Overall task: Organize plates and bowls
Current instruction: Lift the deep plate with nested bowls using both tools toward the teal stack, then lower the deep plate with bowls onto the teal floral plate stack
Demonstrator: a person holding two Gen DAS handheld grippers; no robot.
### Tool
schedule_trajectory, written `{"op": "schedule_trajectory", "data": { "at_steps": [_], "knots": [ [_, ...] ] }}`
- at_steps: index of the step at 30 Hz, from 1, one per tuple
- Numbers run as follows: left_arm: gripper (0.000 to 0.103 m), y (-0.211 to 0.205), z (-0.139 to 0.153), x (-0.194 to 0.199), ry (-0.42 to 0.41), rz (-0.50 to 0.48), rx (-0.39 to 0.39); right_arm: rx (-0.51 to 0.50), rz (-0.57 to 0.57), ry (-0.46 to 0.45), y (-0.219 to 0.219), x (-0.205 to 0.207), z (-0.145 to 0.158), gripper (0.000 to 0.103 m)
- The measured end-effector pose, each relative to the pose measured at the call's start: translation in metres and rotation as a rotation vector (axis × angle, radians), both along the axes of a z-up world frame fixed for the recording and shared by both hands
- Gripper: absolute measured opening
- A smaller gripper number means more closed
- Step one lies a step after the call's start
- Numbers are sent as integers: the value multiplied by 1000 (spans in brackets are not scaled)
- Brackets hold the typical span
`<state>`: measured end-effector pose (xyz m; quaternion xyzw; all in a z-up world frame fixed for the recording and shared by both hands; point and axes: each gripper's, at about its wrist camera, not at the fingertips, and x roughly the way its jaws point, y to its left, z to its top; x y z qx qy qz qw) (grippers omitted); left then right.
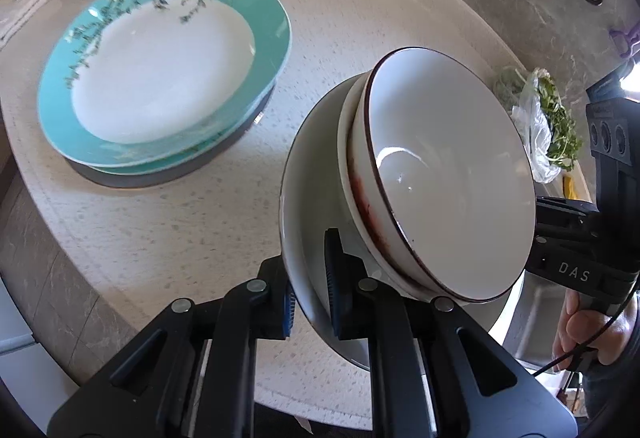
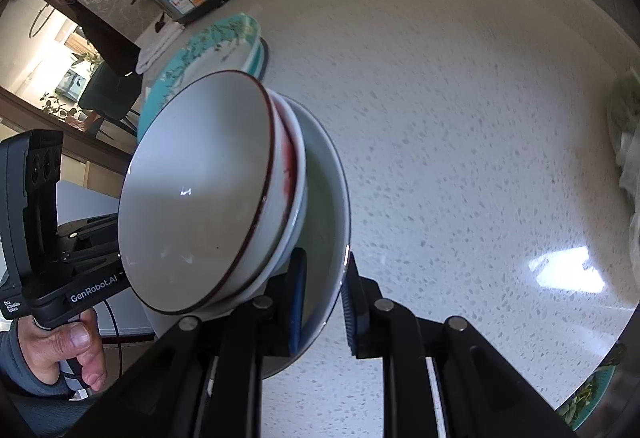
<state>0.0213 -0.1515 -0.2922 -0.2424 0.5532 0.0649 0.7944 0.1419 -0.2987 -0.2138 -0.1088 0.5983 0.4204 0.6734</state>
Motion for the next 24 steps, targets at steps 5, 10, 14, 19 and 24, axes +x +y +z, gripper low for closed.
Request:
{"op": "schedule_trajectory", "data": {
  "at_steps": [5,10,14,19,24],
  "knots": [
    [10,12,25,-7,-14,11,29,27,17,-24,14,-6,21,19],
    [10,31,44,-14,-23,24,52,51,31,-40,34,-9,36,19],
    [10,55,57,-23,-29,44,66,61,50,-51,56,-12,44,19],
    [10,90,68,-28,-32,58,84,76,70,-60,90,-12,51,19],
    [10,129,81,-26,-36,58,103,89,80,-68,122,-8,57,19]
  ]
}}
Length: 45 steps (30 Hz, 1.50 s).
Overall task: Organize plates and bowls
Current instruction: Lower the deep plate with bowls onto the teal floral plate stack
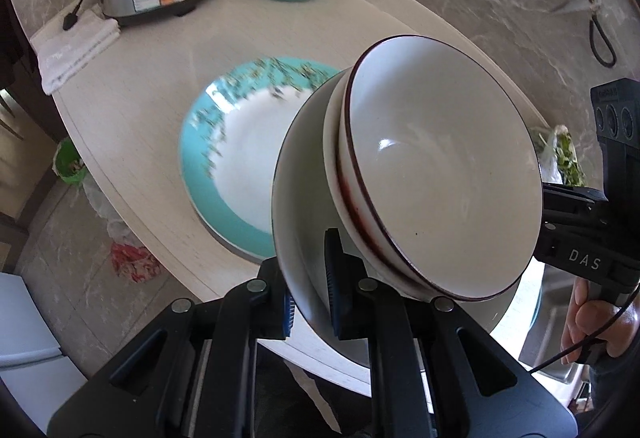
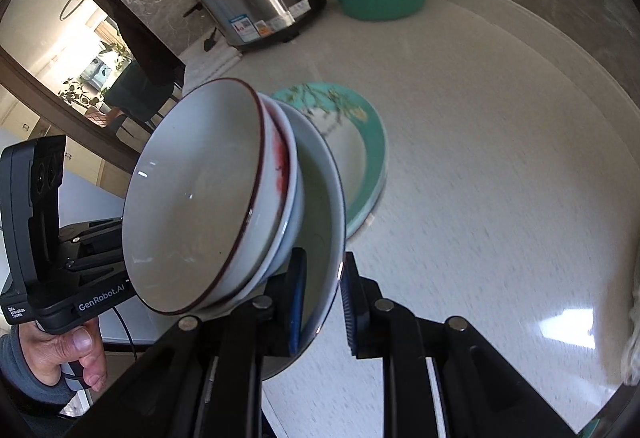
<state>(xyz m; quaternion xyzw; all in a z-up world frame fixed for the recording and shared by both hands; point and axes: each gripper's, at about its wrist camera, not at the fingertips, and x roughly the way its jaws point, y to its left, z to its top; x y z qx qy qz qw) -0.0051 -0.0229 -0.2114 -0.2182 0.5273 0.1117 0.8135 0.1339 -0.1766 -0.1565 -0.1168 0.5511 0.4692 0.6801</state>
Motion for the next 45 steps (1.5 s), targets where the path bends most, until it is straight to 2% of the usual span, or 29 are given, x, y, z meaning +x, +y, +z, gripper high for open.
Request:
{"op": "schedule_trajectory", "data": {
  "at_steps": [9,16,33,45],
  "knots": [
    [10,53,2,16,5,-33,11,2,-13,0,51,16,0,19],
    [10,84,-18,35,24,-72,-7,-13,-49,22,67,27,-14,19],
    [11,105,-57,55,76,-119,-31,-61,-91,71,82,35,-49,19],
    [11,102,-69,63,96,-147,-39,-69,-120,94,75,38,-63,19]
  ]
}}
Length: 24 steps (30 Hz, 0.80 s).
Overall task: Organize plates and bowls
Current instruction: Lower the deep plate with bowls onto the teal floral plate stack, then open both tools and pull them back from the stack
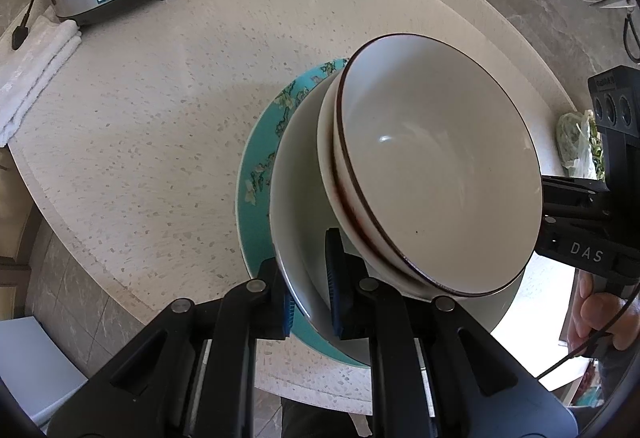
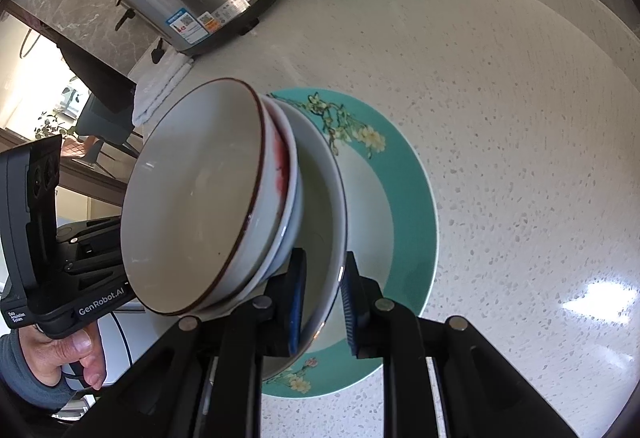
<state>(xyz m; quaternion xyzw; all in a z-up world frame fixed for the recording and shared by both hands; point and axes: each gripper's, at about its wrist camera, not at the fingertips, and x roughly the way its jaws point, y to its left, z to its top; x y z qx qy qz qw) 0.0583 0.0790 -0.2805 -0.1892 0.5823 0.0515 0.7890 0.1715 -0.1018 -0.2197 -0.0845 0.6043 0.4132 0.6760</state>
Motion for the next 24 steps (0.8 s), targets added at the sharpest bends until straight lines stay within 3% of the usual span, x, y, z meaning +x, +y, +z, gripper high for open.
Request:
{"op": "schedule_trajectory", "data": {
  "at_steps": [15,18,22,23,24],
  "knots": [
    [16,-3,5,-6,-23,-13,-18,-14,-12,-21,3,-2,2,23],
    [20,0,10,-12,-41,1,-19,-20,-36,-44,-2,-3,6,36],
    [37,-1,24,-28,-71,0,-15,3,-89,-52,-22,-3,15,56],
    [63,-2,31,-34,-79,3,9,16,-99,-55,-27,-4,18,61],
    [75,-2,36,-38,-84,8,26,17,-115,-65,-33,-5,23,65]
  ]
}}
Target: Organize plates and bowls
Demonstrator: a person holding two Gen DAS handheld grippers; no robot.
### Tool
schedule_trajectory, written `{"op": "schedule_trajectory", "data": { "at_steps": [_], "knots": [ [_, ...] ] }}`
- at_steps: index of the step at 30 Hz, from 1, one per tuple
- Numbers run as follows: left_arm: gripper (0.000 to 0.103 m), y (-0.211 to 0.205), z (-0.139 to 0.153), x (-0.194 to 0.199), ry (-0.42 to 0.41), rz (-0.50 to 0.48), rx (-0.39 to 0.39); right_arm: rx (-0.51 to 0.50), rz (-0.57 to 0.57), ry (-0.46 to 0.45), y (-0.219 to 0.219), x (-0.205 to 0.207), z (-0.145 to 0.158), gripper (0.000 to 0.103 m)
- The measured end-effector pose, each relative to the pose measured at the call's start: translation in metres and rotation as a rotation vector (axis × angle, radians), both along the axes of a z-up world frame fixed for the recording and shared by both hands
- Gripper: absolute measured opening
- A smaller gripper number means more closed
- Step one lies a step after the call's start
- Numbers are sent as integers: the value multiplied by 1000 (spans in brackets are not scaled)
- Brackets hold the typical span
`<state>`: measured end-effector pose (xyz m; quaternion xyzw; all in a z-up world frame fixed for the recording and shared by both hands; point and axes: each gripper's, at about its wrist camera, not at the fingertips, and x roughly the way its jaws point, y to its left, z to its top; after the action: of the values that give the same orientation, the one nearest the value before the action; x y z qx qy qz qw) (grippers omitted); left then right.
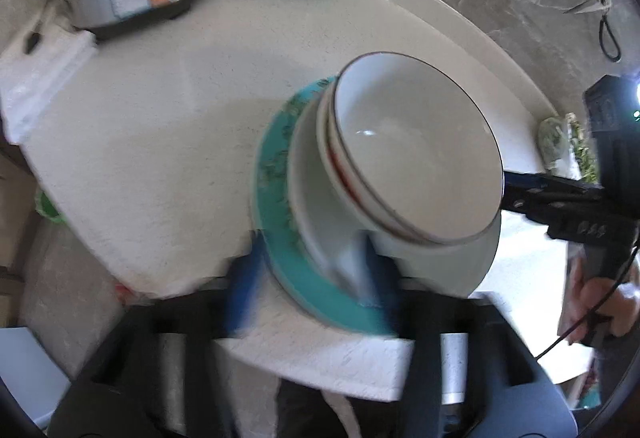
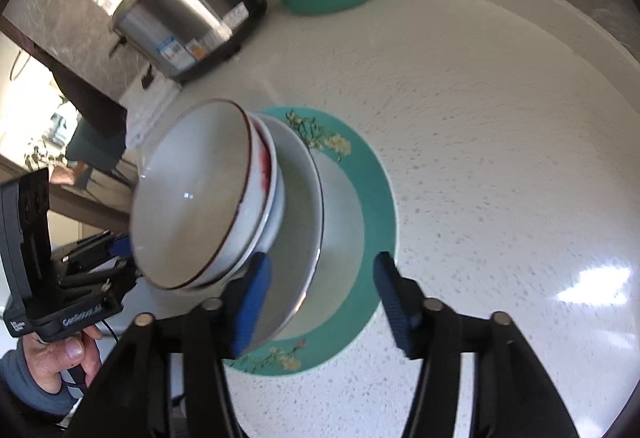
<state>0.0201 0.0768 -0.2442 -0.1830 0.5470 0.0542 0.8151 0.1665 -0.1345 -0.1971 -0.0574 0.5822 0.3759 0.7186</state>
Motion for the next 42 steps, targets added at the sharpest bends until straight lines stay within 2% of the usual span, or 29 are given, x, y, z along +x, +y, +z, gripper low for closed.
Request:
{"op": "schedule_trajectory", "data": {
  "at_steps": [1,2,3,6,7,9,11,13,19,24,29,31,35,38,42],
  "knots": [
    [89,1,5,-5,-14,5,4,-7,-17,-13,-6,-2,5,70],
    [99,2,11,-12,-40,13,-10,15,-30,-16,-13,-3,10,80],
    [103,4,17,-18,-61,24,-12,33,-42,-18,-17,-5,15,85],
    [103,5,36,-28,-100,35,6,76,-85,-59,-33,-14,37,95],
    [103,4,41,-30,-102,38,25,85,-101,-75,-38,-17,45,103],
    [103,0,53,-35,-95,45,68,92,-128,-107,-46,-25,57,103],
    [103,-11,68,-42,-116,41,49,93,-150,-118,-52,-33,66,103],
    [103,-20,79,-46,-123,31,61,86,-176,-135,-59,-44,73,103],
    [103,-60,115,-62,-151,38,138,75,-202,-193,-72,-75,87,103],
    [103,-96,147,-78,-167,57,235,51,-224,-279,-83,-106,110,103],
    [103,-116,169,-88,-188,39,190,28,-268,-363,-92,-132,136,103],
    [103,-119,176,-90,-193,37,210,29,-308,-394,-96,-140,148,103],
    [103,-124,190,-93,-195,-1,312,18,-371,-418,-97,-152,161,103],
    [103,-119,199,-91,-189,-43,290,3,-434,-414,-93,-163,169,103],
    [103,-105,202,-86,-163,-66,267,-39,-497,-463,-86,-178,182,103]
  ]
}}
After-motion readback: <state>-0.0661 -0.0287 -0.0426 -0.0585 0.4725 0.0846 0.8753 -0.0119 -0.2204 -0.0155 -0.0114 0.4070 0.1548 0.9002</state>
